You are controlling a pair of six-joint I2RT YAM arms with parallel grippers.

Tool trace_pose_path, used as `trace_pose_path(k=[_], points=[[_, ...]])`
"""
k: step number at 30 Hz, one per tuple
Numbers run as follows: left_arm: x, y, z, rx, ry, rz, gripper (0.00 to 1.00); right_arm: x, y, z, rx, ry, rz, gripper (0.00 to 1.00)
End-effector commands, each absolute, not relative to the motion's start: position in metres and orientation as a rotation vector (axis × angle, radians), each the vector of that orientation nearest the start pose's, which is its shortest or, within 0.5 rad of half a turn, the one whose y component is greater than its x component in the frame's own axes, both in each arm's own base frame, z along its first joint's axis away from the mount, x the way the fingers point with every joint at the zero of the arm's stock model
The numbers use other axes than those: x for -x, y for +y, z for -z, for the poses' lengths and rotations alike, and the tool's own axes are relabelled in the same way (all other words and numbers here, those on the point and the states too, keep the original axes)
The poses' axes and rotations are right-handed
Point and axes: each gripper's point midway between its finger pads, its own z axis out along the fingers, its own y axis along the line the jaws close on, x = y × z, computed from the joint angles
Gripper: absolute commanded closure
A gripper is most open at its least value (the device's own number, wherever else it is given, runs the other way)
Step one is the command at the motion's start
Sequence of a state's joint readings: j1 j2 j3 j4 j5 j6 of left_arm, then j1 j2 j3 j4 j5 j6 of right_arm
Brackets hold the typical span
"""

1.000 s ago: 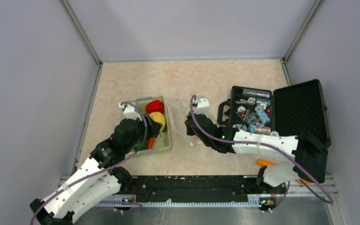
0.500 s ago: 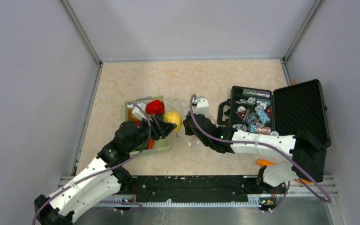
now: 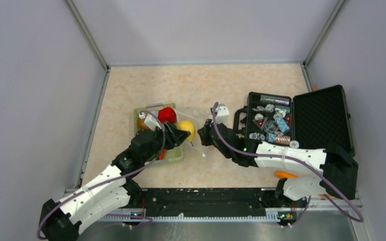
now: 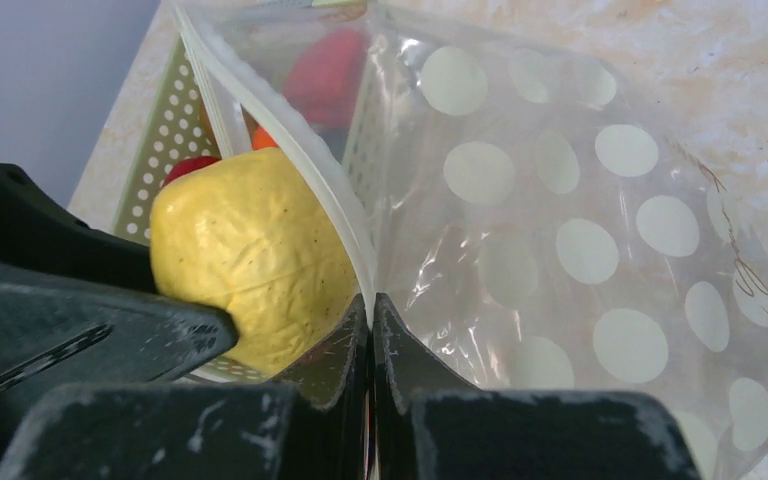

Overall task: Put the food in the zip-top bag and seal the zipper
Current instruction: Place the fake fruit in the zipper food storage bag.

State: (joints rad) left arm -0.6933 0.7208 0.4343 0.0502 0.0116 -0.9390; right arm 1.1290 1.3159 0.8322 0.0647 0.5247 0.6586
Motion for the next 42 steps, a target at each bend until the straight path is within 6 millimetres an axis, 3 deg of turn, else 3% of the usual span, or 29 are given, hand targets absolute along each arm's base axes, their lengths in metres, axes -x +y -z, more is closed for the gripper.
trace_pose_path(k=[1, 8, 15, 18, 23, 26, 29, 33, 38, 42], points=[[-0.227, -0.211, -0.188, 0.314, 1.969, 1.020, 0.90, -0.234, 0.334, -0.222, 0.063, 1.871, -0.765, 1.00], [-0.228, -0.214, -0.178, 0.294, 2.020, 0.996, 0.88, -0.213, 0.347, -0.245, 0.223, 1.778, -0.924, 1.00], [-0.220, -0.251, -0.227, 0.049, 1.969, 1.172, 0.81, -0.217, 0.353, -0.223, 0.319, 1.828, -0.774, 1.00], [-0.217, -0.257, -0.236, -0.032, 1.984, 1.173, 0.74, -0.227, 0.346, -0.214, 0.209, 1.871, -0.644, 1.00], [-0.223, -0.245, -0.215, 0.007, 2.070, 1.041, 0.64, -0.230, 0.343, -0.225, 0.137, 1.836, -0.652, 1.00], [-0.225, -0.238, -0.210, 0.029, 2.085, 0.996, 0.42, -0.227, 0.347, -0.232, 0.137, 1.823, -0.700, 1.00], [-0.224, -0.235, -0.217, -0.005, 2.064, 0.980, 0.20, -0.229, 0.344, -0.235, 0.088, 1.838, -0.692, 1.00], [-0.223, -0.230, -0.237, -0.048, 2.041, 0.947, 0.13, -0.234, 0.341, -0.247, 0.070, 1.823, -0.667, 1.00], [-0.220, -0.224, -0.264, -0.085, 1.976, 0.937, 0.12, -0.243, 0.342, -0.273, 0.066, 1.795, -0.713, 1.00], [-0.213, -0.219, -0.278, -0.095, 1.919, 0.960, 0.11, -0.259, 0.322, -0.296, -0.042, 1.759, -0.716, 1.00]])
